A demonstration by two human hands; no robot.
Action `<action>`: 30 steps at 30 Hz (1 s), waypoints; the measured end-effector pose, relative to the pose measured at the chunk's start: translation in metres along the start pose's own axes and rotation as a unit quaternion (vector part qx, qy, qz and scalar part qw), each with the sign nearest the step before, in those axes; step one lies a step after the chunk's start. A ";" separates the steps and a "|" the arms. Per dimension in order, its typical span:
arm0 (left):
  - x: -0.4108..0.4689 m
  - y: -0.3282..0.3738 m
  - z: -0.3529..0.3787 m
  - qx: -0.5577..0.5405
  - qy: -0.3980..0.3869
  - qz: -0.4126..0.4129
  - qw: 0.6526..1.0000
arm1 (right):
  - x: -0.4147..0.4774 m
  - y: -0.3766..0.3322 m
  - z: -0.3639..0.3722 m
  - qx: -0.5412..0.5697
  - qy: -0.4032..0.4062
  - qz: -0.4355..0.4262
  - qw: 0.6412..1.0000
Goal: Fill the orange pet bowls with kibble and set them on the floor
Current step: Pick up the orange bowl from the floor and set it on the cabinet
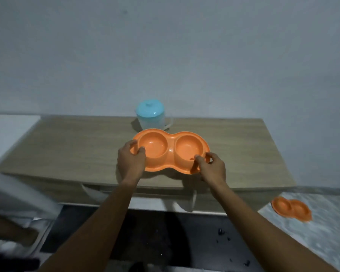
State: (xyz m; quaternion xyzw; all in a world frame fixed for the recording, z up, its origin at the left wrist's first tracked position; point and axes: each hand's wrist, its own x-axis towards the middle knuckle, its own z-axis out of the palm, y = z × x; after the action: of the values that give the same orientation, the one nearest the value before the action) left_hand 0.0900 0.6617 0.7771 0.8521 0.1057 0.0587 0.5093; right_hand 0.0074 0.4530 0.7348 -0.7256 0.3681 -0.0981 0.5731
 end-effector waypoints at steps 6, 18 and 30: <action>0.111 -0.086 -0.062 0.044 -0.031 -0.004 0.999 | 0.004 -0.025 0.142 -0.058 -0.008 0.017 0.998; 0.211 -0.158 -0.100 0.057 -0.131 -0.033 0.989 | 0.007 -0.024 0.262 -0.138 0.046 0.077 0.986; 0.191 -0.171 -0.133 0.058 -0.119 0.049 0.990 | -0.073 -0.023 0.273 -0.150 0.097 -0.033 0.983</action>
State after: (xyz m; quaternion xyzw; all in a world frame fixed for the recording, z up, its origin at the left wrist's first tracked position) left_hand 0.2270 0.8993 0.6884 0.8851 0.0057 -0.0245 0.4647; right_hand 0.1195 0.7092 0.6876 -0.8022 0.4082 -0.1303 0.4157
